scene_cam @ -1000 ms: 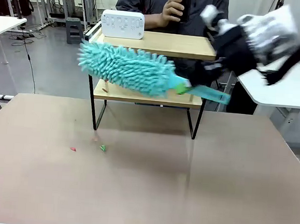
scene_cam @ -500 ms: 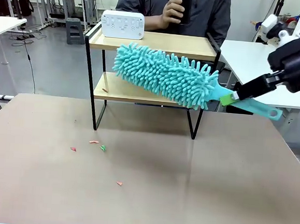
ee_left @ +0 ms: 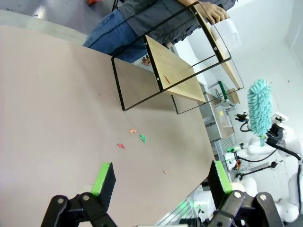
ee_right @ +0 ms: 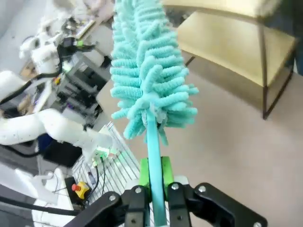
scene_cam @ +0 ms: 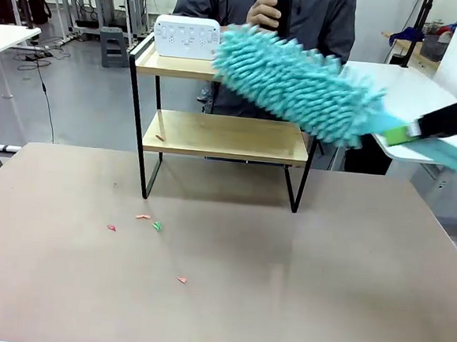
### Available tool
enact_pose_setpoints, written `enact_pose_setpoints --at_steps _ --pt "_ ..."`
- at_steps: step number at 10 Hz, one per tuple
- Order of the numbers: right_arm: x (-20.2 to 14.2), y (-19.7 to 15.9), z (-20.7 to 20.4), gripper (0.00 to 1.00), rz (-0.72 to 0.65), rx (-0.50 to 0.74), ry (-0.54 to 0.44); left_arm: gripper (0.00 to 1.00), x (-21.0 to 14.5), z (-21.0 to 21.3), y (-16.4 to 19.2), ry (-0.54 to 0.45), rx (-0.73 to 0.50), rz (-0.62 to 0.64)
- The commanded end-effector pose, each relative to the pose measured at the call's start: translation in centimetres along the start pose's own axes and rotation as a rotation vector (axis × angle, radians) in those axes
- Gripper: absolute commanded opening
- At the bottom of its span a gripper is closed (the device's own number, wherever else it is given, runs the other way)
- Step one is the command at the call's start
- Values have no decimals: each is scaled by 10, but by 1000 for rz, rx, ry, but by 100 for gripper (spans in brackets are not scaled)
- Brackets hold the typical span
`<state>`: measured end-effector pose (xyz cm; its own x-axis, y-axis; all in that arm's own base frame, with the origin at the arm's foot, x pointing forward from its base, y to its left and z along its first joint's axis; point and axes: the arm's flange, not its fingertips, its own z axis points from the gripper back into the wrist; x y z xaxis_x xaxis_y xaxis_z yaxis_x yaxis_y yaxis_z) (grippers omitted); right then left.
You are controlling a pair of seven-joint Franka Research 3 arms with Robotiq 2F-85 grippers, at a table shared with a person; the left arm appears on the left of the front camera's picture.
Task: Clean the shelf.
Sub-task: Clean the remaining tier of the Shelf with the Duster once objects are removed.
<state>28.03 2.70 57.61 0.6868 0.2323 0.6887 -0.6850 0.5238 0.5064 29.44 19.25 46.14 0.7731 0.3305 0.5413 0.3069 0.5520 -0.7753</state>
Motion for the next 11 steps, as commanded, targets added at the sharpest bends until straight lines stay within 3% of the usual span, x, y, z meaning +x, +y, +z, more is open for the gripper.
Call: enact_pose_setpoints --at_steps 1,2,3,4,5,11 --pt "-42 9 67 13 -110 -126 -183 100 0 -2 0 -18 -17 -22" --pt "-61 11 91 13 -213 -236 -300 100 0 -2 0 -18 -17 -22" --pt "-78 6 97 13 -324 -353 -330 100 0 -2 0 -18 -17 -22" --pt "-87 -4 88 13 -389 -426 -298 100 0 -2 0 -18 -17 -22" --pt "-42 4 118 13 -214 -237 -278 100 0 -2 0 -18 -17 -22" --pt "-39 7 112 13 -224 -244 -248 100 0 -2 0 -18 -17 -22"
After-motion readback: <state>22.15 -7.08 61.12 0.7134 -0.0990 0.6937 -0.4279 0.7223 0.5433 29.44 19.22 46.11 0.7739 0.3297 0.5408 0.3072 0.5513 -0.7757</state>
